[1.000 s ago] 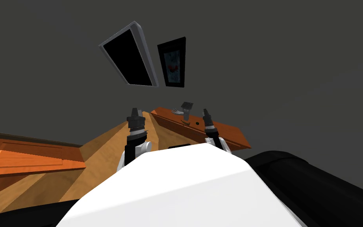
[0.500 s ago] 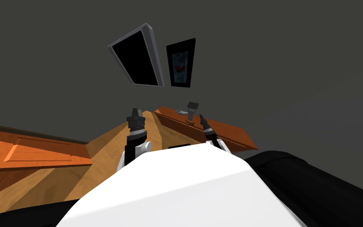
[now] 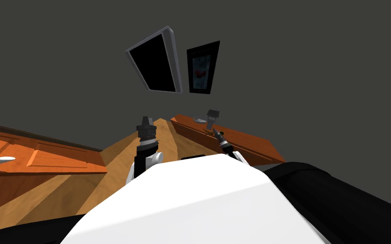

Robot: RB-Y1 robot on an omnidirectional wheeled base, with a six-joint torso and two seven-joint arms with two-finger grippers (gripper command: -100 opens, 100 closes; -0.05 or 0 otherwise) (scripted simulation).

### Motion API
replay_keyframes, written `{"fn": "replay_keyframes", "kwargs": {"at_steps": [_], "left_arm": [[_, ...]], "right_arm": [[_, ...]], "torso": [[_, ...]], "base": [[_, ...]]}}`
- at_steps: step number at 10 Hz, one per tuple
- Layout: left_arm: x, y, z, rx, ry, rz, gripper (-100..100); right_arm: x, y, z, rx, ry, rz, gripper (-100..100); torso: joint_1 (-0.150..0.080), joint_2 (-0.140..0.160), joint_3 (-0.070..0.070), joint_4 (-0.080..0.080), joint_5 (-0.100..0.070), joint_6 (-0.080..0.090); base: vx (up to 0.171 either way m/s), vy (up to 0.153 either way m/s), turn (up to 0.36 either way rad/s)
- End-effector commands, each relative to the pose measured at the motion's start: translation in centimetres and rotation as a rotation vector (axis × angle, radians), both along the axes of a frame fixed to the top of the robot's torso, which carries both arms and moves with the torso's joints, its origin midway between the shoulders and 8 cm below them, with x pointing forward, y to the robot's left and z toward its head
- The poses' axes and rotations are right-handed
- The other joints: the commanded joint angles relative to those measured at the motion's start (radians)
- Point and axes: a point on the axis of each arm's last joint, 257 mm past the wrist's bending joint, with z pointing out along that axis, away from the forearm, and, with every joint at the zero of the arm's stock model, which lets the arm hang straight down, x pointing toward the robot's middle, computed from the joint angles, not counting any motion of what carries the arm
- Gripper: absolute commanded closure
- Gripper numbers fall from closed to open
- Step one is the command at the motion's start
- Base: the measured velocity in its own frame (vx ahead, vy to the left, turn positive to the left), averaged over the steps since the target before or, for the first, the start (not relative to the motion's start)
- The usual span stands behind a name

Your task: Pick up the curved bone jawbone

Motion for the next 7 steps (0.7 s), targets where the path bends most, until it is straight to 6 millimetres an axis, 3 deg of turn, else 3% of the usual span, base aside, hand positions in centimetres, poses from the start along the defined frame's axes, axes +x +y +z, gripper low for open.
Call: {"fn": "replay_keyframes", "kwargs": {"at_steps": [1, 4, 5, 7], "left_arm": [[0.0, 0.0, 0.0, 0.000, 0.000, 0.000, 0], [0.0, 0.0, 0.0, 0.000, 0.000, 0.000, 0], [0.0, 0.0, 0.0, 0.000, 0.000, 0.000, 0], [0.0, 0.0, 0.0, 0.000, 0.000, 0.000, 0]], "right_arm": [[-0.9, -0.3, -3.3, -0.066, 0.070, 0.009, -100], [-1.8, -1.2, -7.0, -0.124, 0.152, 0.012, -100], [-1.8, -1.2, -7.2, -0.124, 0.156, 0.011, -100], [-2.9, -2.1, -10.3, -0.184, 0.226, 0.021, -100]], "torso": [[0.000, 0.000, 0.000, 0.000, 0.000, 0.000], [0.001, -0.002, -0.001, 0.000, 0.000, 0.000], [-0.001, -0.002, -0.001, 0.000, 0.000, 0.000], [-0.004, -0.001, 0.000, 0.000, -0.001, 0.000]], "base": [[0.021, 0.130, 0.091], [0.037, 0.117, 0.048], [0.016, 0.042, -0.012], [0.017, 0.079, 0.071]]}}
